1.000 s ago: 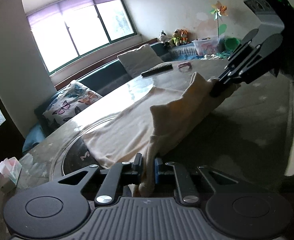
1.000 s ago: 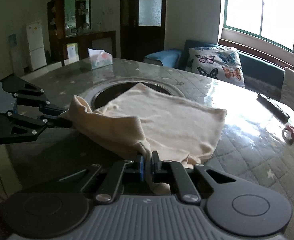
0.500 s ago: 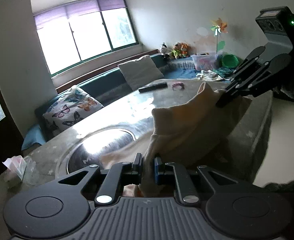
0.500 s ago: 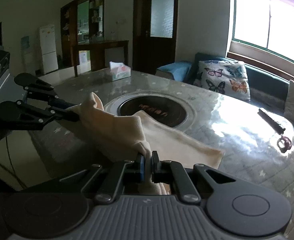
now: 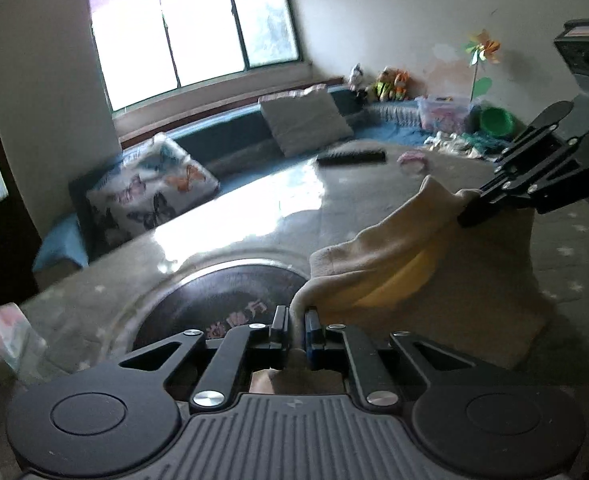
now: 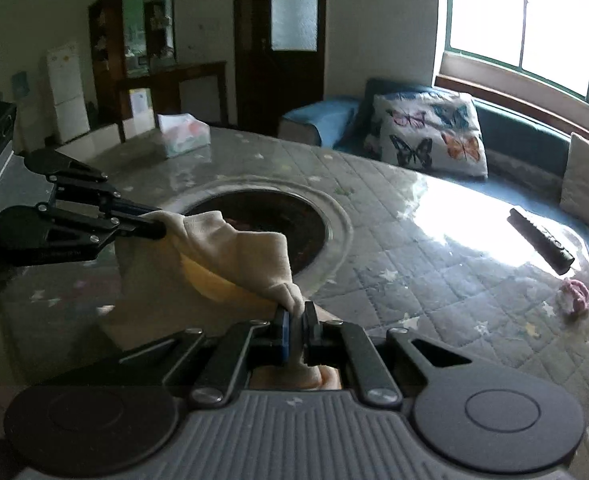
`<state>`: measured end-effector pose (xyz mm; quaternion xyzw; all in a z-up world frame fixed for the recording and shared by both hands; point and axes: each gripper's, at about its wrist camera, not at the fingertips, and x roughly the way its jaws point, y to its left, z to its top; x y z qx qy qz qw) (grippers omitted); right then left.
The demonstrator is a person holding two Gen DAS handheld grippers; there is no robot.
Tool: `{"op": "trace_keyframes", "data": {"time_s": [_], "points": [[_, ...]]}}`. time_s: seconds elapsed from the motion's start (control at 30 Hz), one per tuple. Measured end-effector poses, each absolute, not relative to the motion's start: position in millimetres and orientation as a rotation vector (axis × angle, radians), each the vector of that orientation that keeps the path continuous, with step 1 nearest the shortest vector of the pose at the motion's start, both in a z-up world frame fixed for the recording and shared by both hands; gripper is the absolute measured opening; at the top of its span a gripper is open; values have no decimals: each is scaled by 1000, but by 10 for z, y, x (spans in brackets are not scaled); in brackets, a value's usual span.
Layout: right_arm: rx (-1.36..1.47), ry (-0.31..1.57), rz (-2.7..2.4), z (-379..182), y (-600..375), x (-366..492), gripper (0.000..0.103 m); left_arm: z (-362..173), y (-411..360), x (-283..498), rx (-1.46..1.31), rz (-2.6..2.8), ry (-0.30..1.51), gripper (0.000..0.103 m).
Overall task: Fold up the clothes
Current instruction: 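Grasp the hem with the left gripper while the right gripper grasps the hem beside it, then lift the hem with both grippers and fold it toward the collar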
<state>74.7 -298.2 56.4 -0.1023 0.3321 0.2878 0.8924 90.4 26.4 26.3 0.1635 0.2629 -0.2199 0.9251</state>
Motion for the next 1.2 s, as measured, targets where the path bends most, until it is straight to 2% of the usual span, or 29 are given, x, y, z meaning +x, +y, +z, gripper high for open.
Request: {"op": "trace_keyframes", "data": {"time_s": [0.23,0.33,0.5,0.87,1.2], "points": [[-172,757,536,154,-2919,1164,5,-68,284,1253,311,-420,615,8],[-159,770,514,2,-2909,1269,6,-147,289,1337,310,-398,631,12],[-66,792,449,-148,-3004,1397,18,-166,307,1434,287,-362,646,25],[-53,730,492,117,-2890,1294,18,152,205,1372,213,-411,612,24],[-82,804,484,-201,-2666,1476,18,-148,-77,1666,226,-407,736,24]]}}
